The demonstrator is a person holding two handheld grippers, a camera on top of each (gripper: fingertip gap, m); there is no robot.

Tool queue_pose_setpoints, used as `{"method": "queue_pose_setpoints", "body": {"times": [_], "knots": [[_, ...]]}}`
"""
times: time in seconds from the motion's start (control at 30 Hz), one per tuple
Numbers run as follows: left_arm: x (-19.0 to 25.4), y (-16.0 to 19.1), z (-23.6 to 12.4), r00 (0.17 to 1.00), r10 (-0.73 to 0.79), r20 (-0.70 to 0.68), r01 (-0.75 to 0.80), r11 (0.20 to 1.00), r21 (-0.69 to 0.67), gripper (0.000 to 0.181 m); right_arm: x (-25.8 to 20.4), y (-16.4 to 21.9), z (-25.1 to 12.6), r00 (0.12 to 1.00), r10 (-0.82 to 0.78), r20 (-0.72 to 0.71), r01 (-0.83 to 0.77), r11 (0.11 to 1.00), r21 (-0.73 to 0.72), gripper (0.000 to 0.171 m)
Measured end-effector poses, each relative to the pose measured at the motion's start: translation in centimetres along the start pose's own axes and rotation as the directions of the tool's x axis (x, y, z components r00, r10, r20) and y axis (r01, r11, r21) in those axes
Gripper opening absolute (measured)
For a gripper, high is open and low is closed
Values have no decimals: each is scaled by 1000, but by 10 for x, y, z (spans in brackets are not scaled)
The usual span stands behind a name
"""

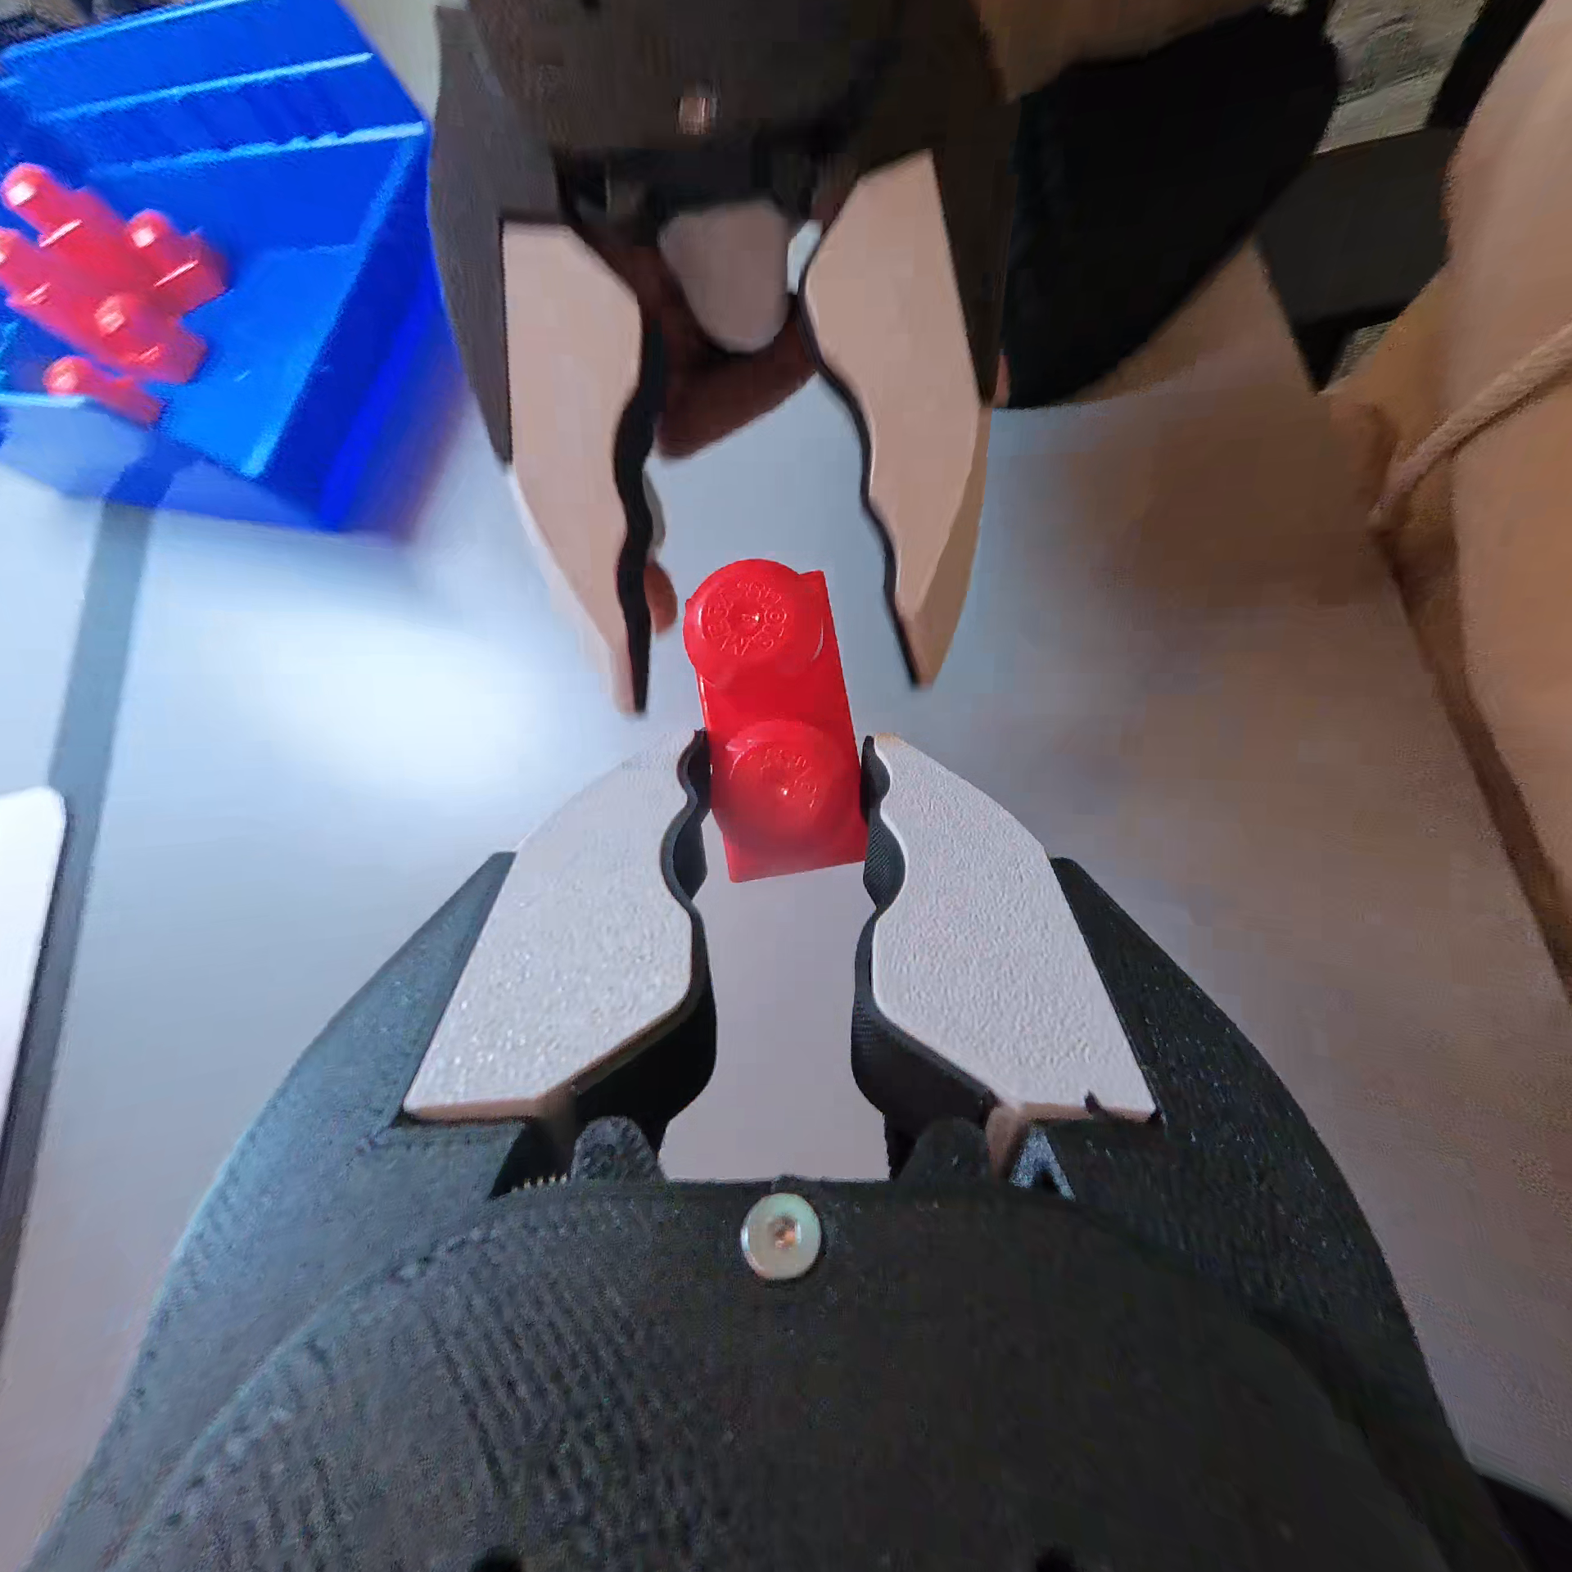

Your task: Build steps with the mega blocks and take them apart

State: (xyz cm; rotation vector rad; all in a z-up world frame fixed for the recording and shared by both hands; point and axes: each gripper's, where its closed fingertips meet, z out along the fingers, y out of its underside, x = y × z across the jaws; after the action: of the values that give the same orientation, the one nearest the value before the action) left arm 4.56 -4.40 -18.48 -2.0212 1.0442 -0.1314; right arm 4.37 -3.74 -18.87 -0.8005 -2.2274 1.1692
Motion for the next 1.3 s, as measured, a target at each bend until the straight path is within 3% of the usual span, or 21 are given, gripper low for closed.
{"method": "queue_pose_setpoints", "body": {"times": [0.07, 0.13, 0.2, 0.33, 0.5, 0.6, 0.7, 0.8, 1.0, 1.2, 1.3], "knots": [[7, -1, 12, 999, 12, -30, -12, 1000, -1, 34, -7, 10, 9, 996, -92, -20, 91, 995, -46, 39], [10, 5, 14, 998, 18, -53, -18, 1000, -2, 34, -12, 17, 13, 998, -69, -2, 69, 996, -57, 37], [-7, 10, 5, 999, -41, 13, 40, 999, 27, 40, -2, 27, 10, 999, -40, -22, 38, 996, -79, 37], [-73, 32, -54, 947, -253, 198, 223, 962, 159, 46, 28, 70, 5, 993, 57, -99, -76, 977, -201, 37], [-150, 86, -177, 715, -603, 354, 446, 783, 433, 39, 45, 95, 0, 984, -1, -176, -54, 951, -305, 45], [-175, 146, -230, 518, -741, 427, 565, 672, 479, 36, 50, 102, -3, 980, -25, -197, -43, 942, -333, 53], [-176, 210, -237, 364, -811, 458, 734, 553, 394, 41, 52, 94, -7, 978, 9, -208, -69, 957, -282, 57], [-155, 241, -204, 322, -858, 400, 868, 436, 238, 59, 58, 85, -15, 970, 20, -242, -78, 969, -233, 57], [-150, 264, -172, 437, -720, 540, 841, 539, 37, 52, 62, 83, -19, 963, 45, -266, -99, 976, -194, 54], [-158, 255, -193, 493, -569, 658, 748, 663, 13, 46, 63, 76, -23, 958, 35, -286, -83, 984, -160, 50], [-168, 221, -220, 474, -420, 774, 590, 804, 75, 45, 66, 65, -28, 950, 63, -306, -95, 992, -89, 50]]}}
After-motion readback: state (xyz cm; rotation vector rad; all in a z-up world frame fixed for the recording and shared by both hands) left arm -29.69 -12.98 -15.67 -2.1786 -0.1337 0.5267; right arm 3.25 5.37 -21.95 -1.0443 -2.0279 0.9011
